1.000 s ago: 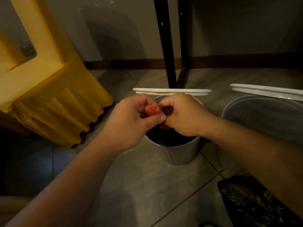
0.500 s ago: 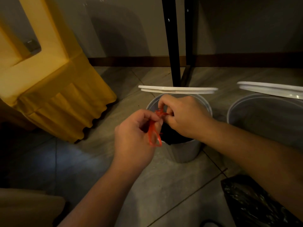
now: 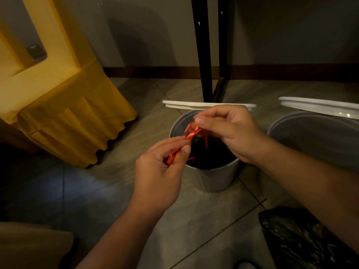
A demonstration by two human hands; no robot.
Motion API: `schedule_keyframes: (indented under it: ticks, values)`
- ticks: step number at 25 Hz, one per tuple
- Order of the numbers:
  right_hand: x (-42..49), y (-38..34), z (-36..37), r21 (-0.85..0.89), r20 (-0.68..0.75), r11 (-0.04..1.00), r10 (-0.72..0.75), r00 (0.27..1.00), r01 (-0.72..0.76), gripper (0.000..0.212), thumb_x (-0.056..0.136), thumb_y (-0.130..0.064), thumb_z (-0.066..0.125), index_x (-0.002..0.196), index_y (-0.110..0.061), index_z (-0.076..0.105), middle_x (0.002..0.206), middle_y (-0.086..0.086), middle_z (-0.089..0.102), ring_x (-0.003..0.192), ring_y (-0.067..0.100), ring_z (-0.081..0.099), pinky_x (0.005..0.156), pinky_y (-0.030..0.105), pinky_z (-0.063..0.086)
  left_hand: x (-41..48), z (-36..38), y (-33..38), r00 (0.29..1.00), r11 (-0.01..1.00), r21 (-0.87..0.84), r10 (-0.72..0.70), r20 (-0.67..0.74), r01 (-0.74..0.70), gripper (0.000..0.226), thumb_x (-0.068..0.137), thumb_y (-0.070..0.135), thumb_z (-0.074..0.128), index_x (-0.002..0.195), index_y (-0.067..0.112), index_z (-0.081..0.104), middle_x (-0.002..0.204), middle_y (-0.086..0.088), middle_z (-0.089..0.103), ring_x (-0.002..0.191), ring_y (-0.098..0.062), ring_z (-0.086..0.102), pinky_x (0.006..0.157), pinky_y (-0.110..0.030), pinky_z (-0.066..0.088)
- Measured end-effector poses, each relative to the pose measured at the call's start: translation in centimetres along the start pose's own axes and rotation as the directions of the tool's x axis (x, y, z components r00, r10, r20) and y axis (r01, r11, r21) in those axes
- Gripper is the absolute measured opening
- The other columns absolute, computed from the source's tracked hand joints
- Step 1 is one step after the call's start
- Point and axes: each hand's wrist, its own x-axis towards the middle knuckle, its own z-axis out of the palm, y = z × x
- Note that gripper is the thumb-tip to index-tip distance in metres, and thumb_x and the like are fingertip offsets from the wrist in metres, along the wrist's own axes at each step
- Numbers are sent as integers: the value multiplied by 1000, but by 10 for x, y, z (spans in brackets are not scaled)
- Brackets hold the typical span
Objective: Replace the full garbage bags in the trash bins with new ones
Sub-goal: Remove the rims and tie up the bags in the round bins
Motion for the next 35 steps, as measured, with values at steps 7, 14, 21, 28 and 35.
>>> schedule_keyframes:
  ticks: [7,14,21,28,35]
  values:
    - [-9,-35,-20,277,-132,959,89,987,-49,13,88,-4,70,87,-16,74,76,6,74,63,17,67,56,26,49,11,-2,-1,996,989,146,29,-83,-17,22,98,39,67,112,29,82,117,16,71,115,-2,66,93,-42,60]
    - [-29,-24,-48,203,-199,969,184,963,-143,28,93,-8,53,81,-25,72,60,-3,50,41,12,35,40,25,26,27,-17,-39,968,925,293,-249,-17,243,39,99,48,65,75,19,73,67,0,72,65,-22,71,66,-53,61]
    - [-44,24,-70,149,-502,881,459,733,-450,23,99,0,49,88,-16,61,61,1,50,37,7,34,35,22,24,33,-41,-83,965,782,592,-261,29,194,38,100,48,60,73,22,65,60,8,70,61,-14,67,61,-38,56]
    - [-42,43,-85,416,-509,794,607,610,-444,25,100,2,47,89,-19,54,61,0,41,36,7,26,37,18,20,25,-58,-101,944,748,622,-327,43,231,38,100,50,60,74,23,64,58,9,69,61,-12,67,63,-39,58]
    - [-35,39,-83,569,-554,763,631,543,-307,25,97,2,48,91,-21,57,55,-3,42,38,8,29,41,21,22,22,-84,-84,937,454,840,-32,347,-296,35,99,53,47,81,25,58,82,8,50,65,-21,57,49,-34,49]
